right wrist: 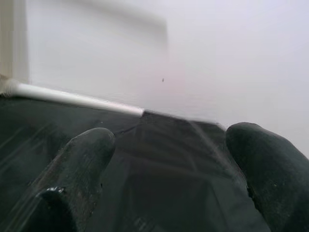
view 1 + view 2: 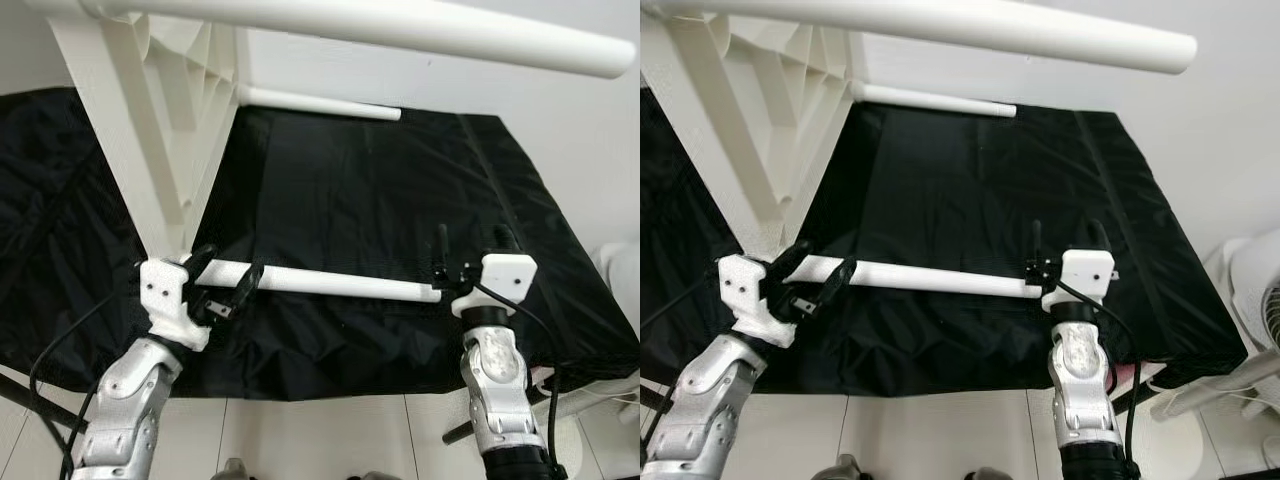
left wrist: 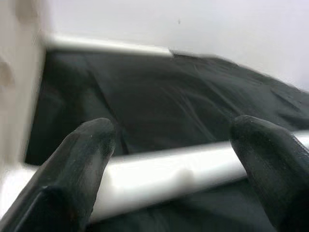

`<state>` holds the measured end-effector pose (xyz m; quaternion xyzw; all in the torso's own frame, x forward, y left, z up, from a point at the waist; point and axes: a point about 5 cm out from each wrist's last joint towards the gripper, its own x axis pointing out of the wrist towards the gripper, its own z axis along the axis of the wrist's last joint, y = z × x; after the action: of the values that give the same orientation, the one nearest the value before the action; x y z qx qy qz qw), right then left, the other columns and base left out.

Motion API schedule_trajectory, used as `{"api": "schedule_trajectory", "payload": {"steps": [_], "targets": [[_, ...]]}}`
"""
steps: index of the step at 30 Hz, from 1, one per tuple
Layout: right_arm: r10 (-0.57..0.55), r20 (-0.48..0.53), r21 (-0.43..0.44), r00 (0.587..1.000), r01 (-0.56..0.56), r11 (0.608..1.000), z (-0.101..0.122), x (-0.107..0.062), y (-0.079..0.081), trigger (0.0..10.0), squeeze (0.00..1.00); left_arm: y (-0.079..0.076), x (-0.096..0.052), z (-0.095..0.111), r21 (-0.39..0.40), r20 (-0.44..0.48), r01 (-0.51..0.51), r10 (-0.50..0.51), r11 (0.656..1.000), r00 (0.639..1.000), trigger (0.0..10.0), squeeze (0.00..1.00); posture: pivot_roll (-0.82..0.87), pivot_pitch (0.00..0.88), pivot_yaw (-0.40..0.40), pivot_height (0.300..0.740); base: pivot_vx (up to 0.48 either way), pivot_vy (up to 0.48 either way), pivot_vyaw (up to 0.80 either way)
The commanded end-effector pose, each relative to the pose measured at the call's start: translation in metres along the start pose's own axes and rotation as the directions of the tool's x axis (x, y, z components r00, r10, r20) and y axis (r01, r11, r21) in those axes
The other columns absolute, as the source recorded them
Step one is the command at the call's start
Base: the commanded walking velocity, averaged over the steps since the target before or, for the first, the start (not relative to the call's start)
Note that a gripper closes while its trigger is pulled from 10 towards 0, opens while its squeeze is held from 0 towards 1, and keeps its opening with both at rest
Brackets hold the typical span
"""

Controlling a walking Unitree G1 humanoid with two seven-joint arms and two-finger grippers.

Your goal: Building children table

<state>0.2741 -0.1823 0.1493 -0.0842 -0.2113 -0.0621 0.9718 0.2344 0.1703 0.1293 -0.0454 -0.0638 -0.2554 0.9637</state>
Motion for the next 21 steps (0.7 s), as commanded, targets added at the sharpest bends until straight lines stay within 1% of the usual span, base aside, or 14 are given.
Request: {"api": "schedule_trajectory", "payload": {"steps": [1,2,3,4,5,6,8,10,11,13,17,19,20,21], "targets": [[-0.017,0.017,-0.02,1.0,0.017,1.0,0.003,0.004,-0.003,10.0,0.0,-0.009,-0.003,-0.003,-0.041,-0.034,0.106,-0.108,0.993,0.994,10.0,0.0,0.15,0.005,-0.037,0.74,0.0,0.0,0.0],[-0.017,0.017,-0.02,1.0,0.017,1.0,0.003,0.004,-0.003,10.0,0.0,-0.009,-0.003,-0.003,-0.041,-0.034,0.106,-0.108,0.993,0.994,10.0,0.0,0.15,0.005,-0.037,0.74,0.0,0.0,0.0],[-0.026,0.039,-0.05,0.999,0.028,0.998,0.007,0.007,-0.004,10.0,0.0,-0.011,-0.007,-0.003,-0.06,-0.049,0.113,-0.116,0.992,0.992,10.0,0.0,0.15,0.005,-0.037,0.74,0.0,0.0,0.0],[-0.026,0.039,-0.05,0.999,0.028,0.998,0.007,0.007,-0.004,10.0,0.0,-0.011,-0.007,-0.003,-0.06,-0.049,0.113,-0.116,0.992,0.992,10.0,0.0,0.15,0.005,-0.037,0.74,0.0,0.0,0.0],[-0.038,0.07,-0.093,0.997,0.045,0.995,0.012,0.011,-0.004,10.0,0.0,-0.013,-0.009,-0.006,-0.087,-0.072,0.113,-0.12,0.99,0.99,10.0,0.0,0.16,0.006,-0.036,0.74,0.0,0.0,0.0],[-0.038,0.07,-0.093,0.997,0.045,0.995,0.012,0.011,-0.004,10.0,0.0,-0.013,-0.009,-0.006,-0.087,-0.072,0.113,-0.12,0.99,0.99,10.0,0.0,0.16,0.006,-0.036,0.74,0.0,0.0,0.0],[-0.052,0.148,-0.207,0.988,0.082,0.975,0.025,0.015,-0.003,10.0,0.0,-0.011,-0.011,-0.011,-0.149,-0.103,0.099,-0.115,0.984,0.988,10.0,0.0,0.16,0.006,-0.023,0.74,0.0,0.0,0.0],[-0.056,0.201,-0.275,0.978,0.111,0.955,0.032,0.016,-0.003,10.0,0.0,-0.009,-0.011,-0.012,-0.174,-0.128,0.088,-0.111,0.981,0.985,10.0,0.0,0.15,0.005,-0.022,0.74,0.0,0.0,0.0],[-0.056,0.201,-0.275,0.978,0.111,0.955,0.032,0.016,-0.003,10.0,0.0,-0.009,-0.011,-0.012,-0.174,-0.128,0.088,-0.111,0.981,0.985,10.0,0.0,0.15,0.005,-0.022,0.74,0.0,0.0,0.0],[-0.074,0.232,-0.316,0.97,0.148,0.937,0.034,0.012,-0.004,10.0,0.0,-0.008,-0.007,-0.013,-0.19,-0.136,0.079,-0.106,0.979,0.985,10.0,0.0,0.15,0.006,-0.019,0.74,0.0,0.0,0.0],[-0.091,0.259,-0.339,0.962,0.179,0.924,0.037,0.008,-0.002,10.0,0.0,-0.005,-0.001,-0.014,-0.223,-0.131,0.055,-0.086,0.973,0.988,10.0,0.0,0.14,0.005,-0.011,0.74,0.0,0.0,0.0],[-0.096,0.297,-0.378,0.95,0.209,0.902,0.042,0.004,0.0,10.0,0.0,-0.005,0.005,-0.015,-0.248,-0.136,0.043,-0.078,0.968,0.988,10.0,0.0,0.14,0.002,-0.006,0.74,0.0,0.0,0.0],[-0.077,0.321,-0.41,0.944,0.212,0.887,0.045,0.003,0.003,10.0,0.0,-0.005,0.007,-0.016,-0.258,-0.141,0.038,-0.076,0.965,0.987,10.0,0.0,0.14,0.002,-0.003,0.74,0.0,0.0,0.0],[-0.077,0.321,-0.41,0.944,0.212,0.887,0.045,0.003,0.003,10.0,0.0,-0.005,0.007,-0.016,-0.258,-0.141,0.038,-0.076,0.965,0.987,10.0,0.0,0.14,0.002,-0.003,0.74,0.0,0.0,0.0]]}}
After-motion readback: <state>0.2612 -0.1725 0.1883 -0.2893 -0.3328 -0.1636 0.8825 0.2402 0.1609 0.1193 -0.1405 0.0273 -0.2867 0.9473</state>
